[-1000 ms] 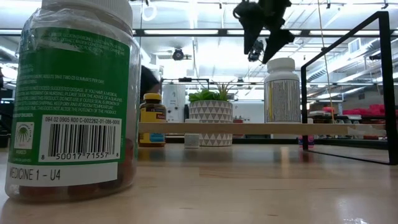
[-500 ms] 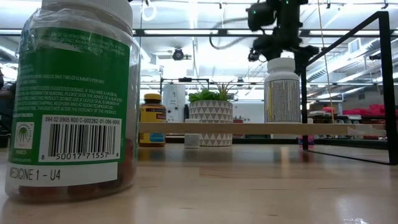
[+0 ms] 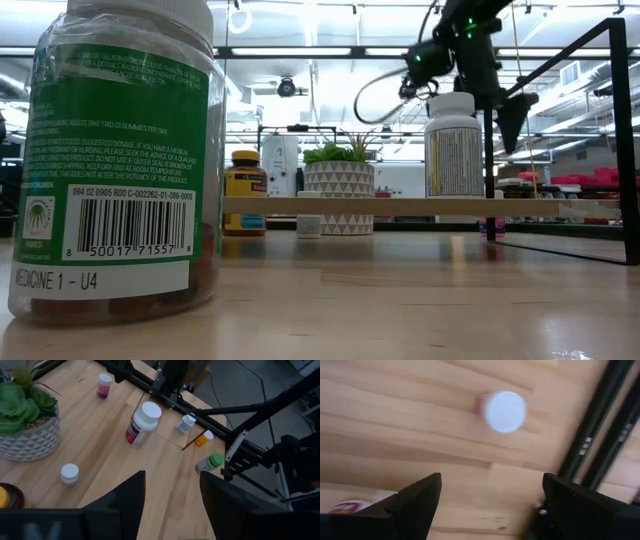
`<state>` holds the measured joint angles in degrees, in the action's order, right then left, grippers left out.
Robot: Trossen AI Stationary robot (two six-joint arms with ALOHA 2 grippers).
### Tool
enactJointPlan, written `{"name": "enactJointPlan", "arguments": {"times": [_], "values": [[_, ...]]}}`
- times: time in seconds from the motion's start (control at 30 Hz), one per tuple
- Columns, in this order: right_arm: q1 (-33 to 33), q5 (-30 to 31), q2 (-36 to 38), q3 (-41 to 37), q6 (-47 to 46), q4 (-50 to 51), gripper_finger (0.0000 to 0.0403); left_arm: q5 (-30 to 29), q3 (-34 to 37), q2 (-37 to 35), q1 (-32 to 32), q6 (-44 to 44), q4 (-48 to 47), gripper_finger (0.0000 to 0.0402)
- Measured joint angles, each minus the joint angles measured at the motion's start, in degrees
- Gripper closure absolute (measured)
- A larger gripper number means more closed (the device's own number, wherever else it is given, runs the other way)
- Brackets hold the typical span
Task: Pick and place medicine bottles onto shelf by color
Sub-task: Put the pink medicine bottle on the shelf
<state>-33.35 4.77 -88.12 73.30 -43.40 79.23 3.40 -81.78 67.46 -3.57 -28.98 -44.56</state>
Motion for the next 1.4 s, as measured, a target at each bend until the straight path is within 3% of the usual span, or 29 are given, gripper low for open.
{"name": "enactJointPlan", "arguments": {"times": [0.3,0.63,0.9,1.4], "values": [[-5.4,0.1,0.0,-2.4,7.8,-5.9,0.0046,0.0,0.0,0.0,0.0,-4.9,0.1,0.0192],[-8.4,-2.9,0.0,-9.2,7.0,-14.6,0.0046,-0.1,0.0,0.0,0.0,-9.4,0.2,0.0207],[-10.1,-1.8,0.0,-11.7,7.5,-18.1,0.0047,-0.7,0.0,0.0,0.0,-10.9,0.2,0.0208],[-11.0,-3.4,0.0,-15.0,7.1,-22.2,0.0086,-1.1,0.0,0.0,0.1,-12.4,0.2,0.022]]}}
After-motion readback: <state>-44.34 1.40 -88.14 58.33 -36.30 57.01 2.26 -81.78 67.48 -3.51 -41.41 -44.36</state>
